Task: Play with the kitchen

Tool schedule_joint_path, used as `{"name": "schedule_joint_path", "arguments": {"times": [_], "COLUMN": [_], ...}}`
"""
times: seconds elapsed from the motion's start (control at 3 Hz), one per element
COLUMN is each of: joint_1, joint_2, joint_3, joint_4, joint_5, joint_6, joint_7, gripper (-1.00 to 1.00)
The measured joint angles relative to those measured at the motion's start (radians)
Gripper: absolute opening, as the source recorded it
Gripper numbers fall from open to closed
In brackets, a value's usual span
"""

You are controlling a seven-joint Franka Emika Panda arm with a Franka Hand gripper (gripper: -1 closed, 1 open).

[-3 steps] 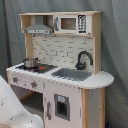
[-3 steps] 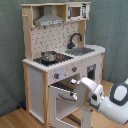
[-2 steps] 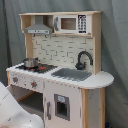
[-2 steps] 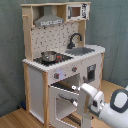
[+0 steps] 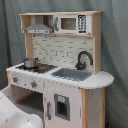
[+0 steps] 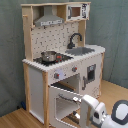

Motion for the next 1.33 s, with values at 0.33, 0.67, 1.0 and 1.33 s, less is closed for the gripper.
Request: {"name": "schedule_joint_path", "arguments": {"times": [0.33, 0.67, 1.0, 1.33], "joint_1": [0.004, -0.008, -0.032, -0.06], "joint_2": [-0.058, -0.108, -0.138, -0.158], "joint_3": [-0.001, -0.005, -0.005, -0.005], "joint_4": [0.022, 0.025, 0.025, 0.023], "joint_5": [0.083, 0.167, 0.248, 0.329], "joint_6": [0.01, 0.04, 0.083, 0.107], "joint_7": [0.031, 0.077, 0.129, 0.18], "gripper": [1.0, 1.0, 1.0, 1.0]}}
